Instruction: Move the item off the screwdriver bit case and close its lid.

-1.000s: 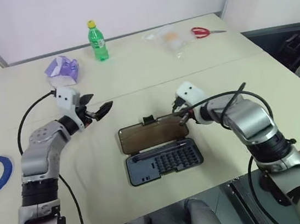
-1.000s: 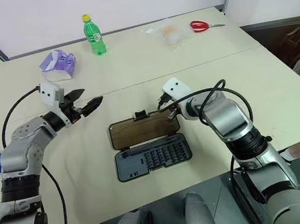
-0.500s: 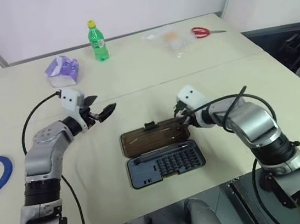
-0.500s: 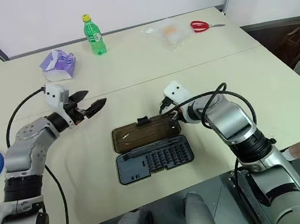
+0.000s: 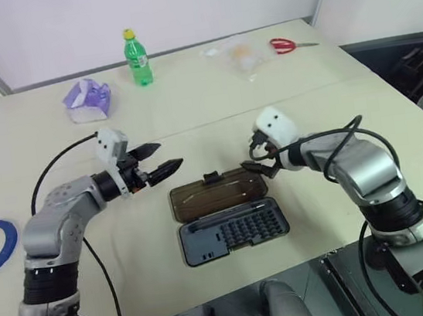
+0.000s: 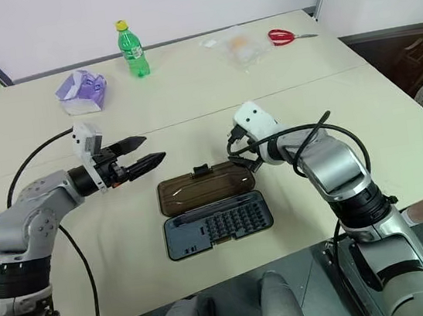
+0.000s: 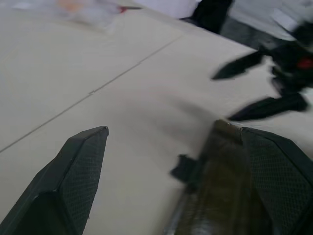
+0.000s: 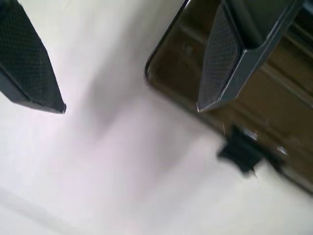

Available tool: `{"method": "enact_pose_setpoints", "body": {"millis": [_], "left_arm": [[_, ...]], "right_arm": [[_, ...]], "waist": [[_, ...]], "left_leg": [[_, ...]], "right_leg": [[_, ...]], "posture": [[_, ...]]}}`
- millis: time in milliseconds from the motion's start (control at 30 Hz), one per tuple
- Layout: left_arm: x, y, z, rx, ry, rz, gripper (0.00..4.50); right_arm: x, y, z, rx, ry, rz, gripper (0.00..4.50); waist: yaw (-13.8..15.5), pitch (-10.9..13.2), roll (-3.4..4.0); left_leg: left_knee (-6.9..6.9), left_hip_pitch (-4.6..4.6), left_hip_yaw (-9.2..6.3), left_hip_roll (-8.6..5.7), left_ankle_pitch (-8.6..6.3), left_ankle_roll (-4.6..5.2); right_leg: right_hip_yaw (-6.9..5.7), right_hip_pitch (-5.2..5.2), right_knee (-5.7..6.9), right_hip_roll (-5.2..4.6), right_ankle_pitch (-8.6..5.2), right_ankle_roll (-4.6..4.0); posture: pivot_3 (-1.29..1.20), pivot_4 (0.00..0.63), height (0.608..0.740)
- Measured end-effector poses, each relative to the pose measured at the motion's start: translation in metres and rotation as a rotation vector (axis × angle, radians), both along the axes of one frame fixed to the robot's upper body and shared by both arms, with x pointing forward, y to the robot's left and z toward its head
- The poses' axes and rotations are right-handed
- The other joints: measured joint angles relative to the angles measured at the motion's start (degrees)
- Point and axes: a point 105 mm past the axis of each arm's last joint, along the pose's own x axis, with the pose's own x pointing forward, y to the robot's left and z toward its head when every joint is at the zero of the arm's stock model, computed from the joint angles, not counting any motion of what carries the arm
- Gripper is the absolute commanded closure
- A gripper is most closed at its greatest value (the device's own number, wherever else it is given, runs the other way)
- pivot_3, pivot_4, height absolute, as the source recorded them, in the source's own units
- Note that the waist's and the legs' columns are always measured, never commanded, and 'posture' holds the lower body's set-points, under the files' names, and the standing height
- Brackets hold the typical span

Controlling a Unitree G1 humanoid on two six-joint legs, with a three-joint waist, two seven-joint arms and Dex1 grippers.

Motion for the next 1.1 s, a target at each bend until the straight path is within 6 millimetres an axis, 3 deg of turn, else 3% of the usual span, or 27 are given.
{"method": "enact_pose_setpoints", "body": {"millis": [133, 233, 467, 667, 833, 1100], "left_arm": [[-0.026, -0.013, -0.012, 0.062, 0.053, -0.153, 0.00], [-0.031, -0.014, -0.019, 0.083, 0.056, -0.185, 0.78], [-0.048, -0.022, -0.033, 0.149, 0.069, -0.330, 4.46], [-0.074, -0.025, -0.061, 0.242, 0.135, -0.499, 4.46], [-0.077, -0.018, -0.095, 0.352, 0.156, -0.546, 4.46], [-0.068, -0.024, -0.099, 0.347, 0.050, -0.548, 4.46]], "right_arm": [[0.004, -0.006, 0.012, 0.034, -0.075, -0.003, 0.06], [0.005, -0.008, 0.014, 0.049, -0.079, -0.011, 0.00], [0.005, -0.008, 0.014, 0.060, -0.080, -0.015, 0.00], [0.007, -0.008, 0.010, 0.068, -0.059, -0.008, 0.00], [0.011, -0.008, 0.001, 0.058, -0.036, 0.015, 0.00], [0.013, -0.002, -0.005, -0.027, -0.003, 0.170, 0.00]], "waist": [[0.0, 0.0, 0.01], [0.3, 0.0, 0.01], [0.3, 0.0, 0.01], [0.3, 0.0, 0.04], [0.4, 0.0, 0.04], [1.3, 0.0, 0.06]], "left_leg": [[0.02, 0.00, 0.02, 0.01, 0.00, 0.00], [0.03, 0.00, 0.03, 0.01, 0.01, 0.00], [0.01, 0.00, 0.03, 0.01, 0.00, 0.00], [0.00, 0.00, 0.05, 0.01, 0.00, 0.01], [0.00, 0.00, 0.08, 0.00, 0.00, 0.01], [0.04, 0.10, 0.15, 0.00, 0.00, 0.02]], "right_leg": [[0.01, 0.00, -0.01, 0.00, 0.00, 0.00], [0.01, 0.01, -0.02, 0.01, 0.00, 0.00], [0.02, 0.00, -0.04, 0.01, 0.00, 0.00], [0.01, 0.00, -0.05, 0.02, 0.00, -0.01], [0.01, 0.01, -0.05, 0.02, 0.00, -0.01], [0.02, 0.12, -0.05, 0.02, 0.00, -0.01]], "posture": [[0.00, 0.150, 0.740], [0.00, 0.150, 0.740], [0.00, 0.150, 0.740], [0.00, 0.150, 0.740], [0.00, 0.150, 0.740], [0.00, 0.150, 0.740]]}}
